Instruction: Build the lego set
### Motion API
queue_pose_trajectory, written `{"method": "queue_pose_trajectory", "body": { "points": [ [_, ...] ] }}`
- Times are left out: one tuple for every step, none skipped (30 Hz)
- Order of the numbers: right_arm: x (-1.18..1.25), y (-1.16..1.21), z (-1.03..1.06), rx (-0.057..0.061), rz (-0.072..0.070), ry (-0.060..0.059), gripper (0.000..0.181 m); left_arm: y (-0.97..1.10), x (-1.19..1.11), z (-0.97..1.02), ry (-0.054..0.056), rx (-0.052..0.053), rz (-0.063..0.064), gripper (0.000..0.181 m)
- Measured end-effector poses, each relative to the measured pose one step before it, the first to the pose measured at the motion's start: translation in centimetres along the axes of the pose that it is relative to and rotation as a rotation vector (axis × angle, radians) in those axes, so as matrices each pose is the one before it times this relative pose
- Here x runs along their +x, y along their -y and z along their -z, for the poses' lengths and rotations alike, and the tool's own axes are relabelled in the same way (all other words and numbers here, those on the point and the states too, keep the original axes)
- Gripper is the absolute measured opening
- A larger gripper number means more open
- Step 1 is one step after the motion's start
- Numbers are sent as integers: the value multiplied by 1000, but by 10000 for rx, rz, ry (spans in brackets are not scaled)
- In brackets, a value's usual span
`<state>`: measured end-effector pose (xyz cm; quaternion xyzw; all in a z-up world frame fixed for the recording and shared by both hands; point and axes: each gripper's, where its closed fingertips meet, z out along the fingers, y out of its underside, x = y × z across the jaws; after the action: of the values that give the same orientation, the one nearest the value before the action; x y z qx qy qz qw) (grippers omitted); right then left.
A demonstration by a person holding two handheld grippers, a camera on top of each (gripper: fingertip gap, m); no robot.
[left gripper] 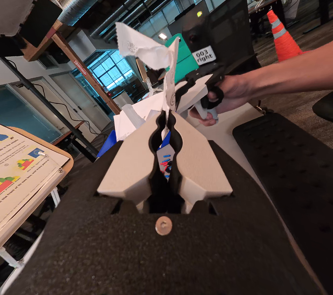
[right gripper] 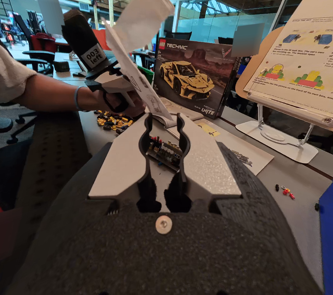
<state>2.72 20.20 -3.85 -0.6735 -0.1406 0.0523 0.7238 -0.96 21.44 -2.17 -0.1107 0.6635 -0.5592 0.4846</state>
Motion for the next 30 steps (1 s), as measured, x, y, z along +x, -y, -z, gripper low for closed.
{"method": "queue_pose_trajectory", "body": {
  "points": [
    [159,-124,-59,273,-261,48,27,26,56,-48,-12,39,64,0],
    [-240,-78,-149,230,-412,318,27,29,155,-73,-48,37,27,0],
    [-549,-3,-290,194,-456,442,27,8,182,-103,-44,25,17,0],
    [-782,-40,-455,133,-284,470,27,-28,203,-109,-49,2,43,0],
    [-795,69,-479,162,-32,370,28,-15,186,-121,-39,18,56,0],
    [-162,290,-276,269,178,-86,25,9,36,-76,37,25,62,0],
    [-42,371,-7,294,314,-99,19,-156,-169,-20,120,-101,9,1],
    [46,192,106,151,131,-51,15,-337,-204,4,93,-231,-106,2],
    [85,-182,51,-81,-9,-14,14,-360,-168,20,81,-259,-191,5],
    [17,-252,38,-108,21,5,13,-238,-108,32,86,-165,-188,7],
    [-73,-142,71,-46,104,31,10,-106,153,14,-46,-66,-112,5],
    [-85,6,111,15,206,-23,8,-69,272,-51,-104,-45,-53,2],
    [-140,45,110,59,336,-31,6,-90,189,-96,-37,-72,-48,1],
    [-183,80,82,71,388,-8,4,-48,272,-95,-71,-78,-99,0],
    [-296,109,-30,116,357,103,3,-68,323,-139,-81,-111,-171,0],
    [-193,80,-113,95,19,40,2,12,185,-134,35,-49,-149,0],
    [-7,246,-29,208,-136,7,2,169,-19,-47,118,84,-38,0],
    [46,45,12,58,-144,34,2,33,-39,-3,16,-8,34,0],
    [11,-147,44,-79,-80,40,2,-112,20,31,-94,-86,19,0],
    [-51,-110,72,-48,-1,37,3,-64,-60,82,-38,-41,47,0],
    [-26,-100,69,-22,1,13,4,-46,-9,65,-32,-30,79,1],
    [42,-193,68,-80,-82,-24,6,-130,99,6,-61,-79,86,0],
    [122,-214,102,-71,-100,-42,9,-97,46,-12,-8,-40,60,0],
    [152,-188,119,-51,-84,-57,11,46,-37,25,22,66,111,0],
    [82,-213,86,-75,-35,-20,13,90,-49,24,-37,99,248,0],
    [55,-261,17,-130,14,-26,13,17,-120,13,-25,58,308,0],
    [-32,-158,-46,-85,68,-4,12,-19,-161,43,-3,41,234,0],
    [20,-21,-41,-18,67,-49,10,-84,-91,34,-38,23,152,0],
    [172,-12,-13,-34,84,-129,6,-159,19,5,-86,-25,126,0],
    [194,103,29,25,85,-122,5,-249,29,-37,-64,-90,132,0]
  ]
}}
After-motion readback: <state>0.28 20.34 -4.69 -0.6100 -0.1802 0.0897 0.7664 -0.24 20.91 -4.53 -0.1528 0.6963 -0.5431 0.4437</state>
